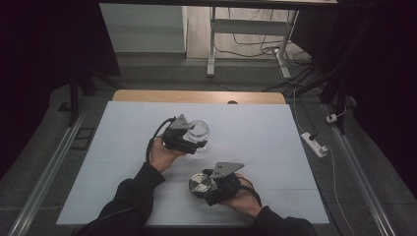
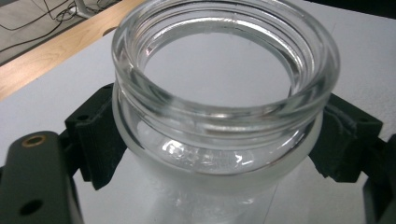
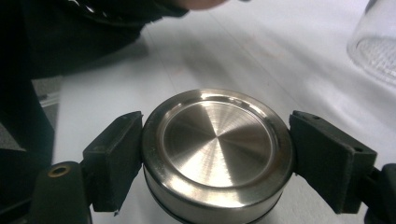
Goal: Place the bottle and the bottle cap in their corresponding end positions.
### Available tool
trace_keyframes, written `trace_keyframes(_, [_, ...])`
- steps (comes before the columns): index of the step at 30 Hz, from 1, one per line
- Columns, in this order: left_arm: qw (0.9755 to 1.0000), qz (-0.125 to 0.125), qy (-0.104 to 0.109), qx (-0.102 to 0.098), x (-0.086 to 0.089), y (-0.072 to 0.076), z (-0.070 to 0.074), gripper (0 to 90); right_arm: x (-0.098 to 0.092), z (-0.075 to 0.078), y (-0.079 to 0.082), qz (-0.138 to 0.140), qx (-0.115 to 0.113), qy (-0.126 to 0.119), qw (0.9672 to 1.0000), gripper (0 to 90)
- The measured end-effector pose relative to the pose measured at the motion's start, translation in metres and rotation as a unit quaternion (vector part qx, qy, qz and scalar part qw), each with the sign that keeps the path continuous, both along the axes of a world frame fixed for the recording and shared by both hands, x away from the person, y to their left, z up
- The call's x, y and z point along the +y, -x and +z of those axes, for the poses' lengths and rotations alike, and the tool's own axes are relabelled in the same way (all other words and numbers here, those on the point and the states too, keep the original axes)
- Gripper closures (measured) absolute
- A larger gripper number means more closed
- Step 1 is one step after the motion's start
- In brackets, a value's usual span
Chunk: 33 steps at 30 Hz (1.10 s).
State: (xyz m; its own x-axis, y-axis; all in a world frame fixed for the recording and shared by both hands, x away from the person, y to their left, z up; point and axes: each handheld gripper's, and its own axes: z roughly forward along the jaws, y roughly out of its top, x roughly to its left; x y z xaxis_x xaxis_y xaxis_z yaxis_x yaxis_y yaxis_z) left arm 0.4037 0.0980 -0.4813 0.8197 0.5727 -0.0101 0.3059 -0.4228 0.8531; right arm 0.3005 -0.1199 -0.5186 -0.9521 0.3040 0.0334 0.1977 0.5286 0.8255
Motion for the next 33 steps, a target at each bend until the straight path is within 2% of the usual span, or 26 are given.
trace_keyframes(10, [0.9999,0.007,-0.007,0.007,-0.003,-0.006,-0.012,16.1,0.007,-0.015,-0.008,-0.009,0.002,0.036,0.9993,19.5])
trace_keyframes(16, [0.9998,0.007,-0.015,0.011,-0.006,-0.008,-0.019,16.1,0.009,-0.018,-0.009,-0.014,-0.001,0.045,0.9989,19.4])
trace_keyframes(23, [0.9990,0.010,-0.040,0.016,-0.012,-0.009,-0.030,16.0,0.010,-0.019,-0.009,-0.016,-0.004,0.053,0.9985,19.4])
trace_keyframes(25, [0.9993,0.010,-0.030,0.019,-0.010,-0.009,-0.032,16.0,0.010,-0.019,-0.008,-0.016,-0.004,0.056,0.9983,19.4])
trace_keyframes(33, [0.9995,0.007,-0.026,0.019,-0.006,-0.009,-0.034,15.6,0.011,-0.019,-0.007,-0.014,-0.010,0.065,0.9978,19.5])
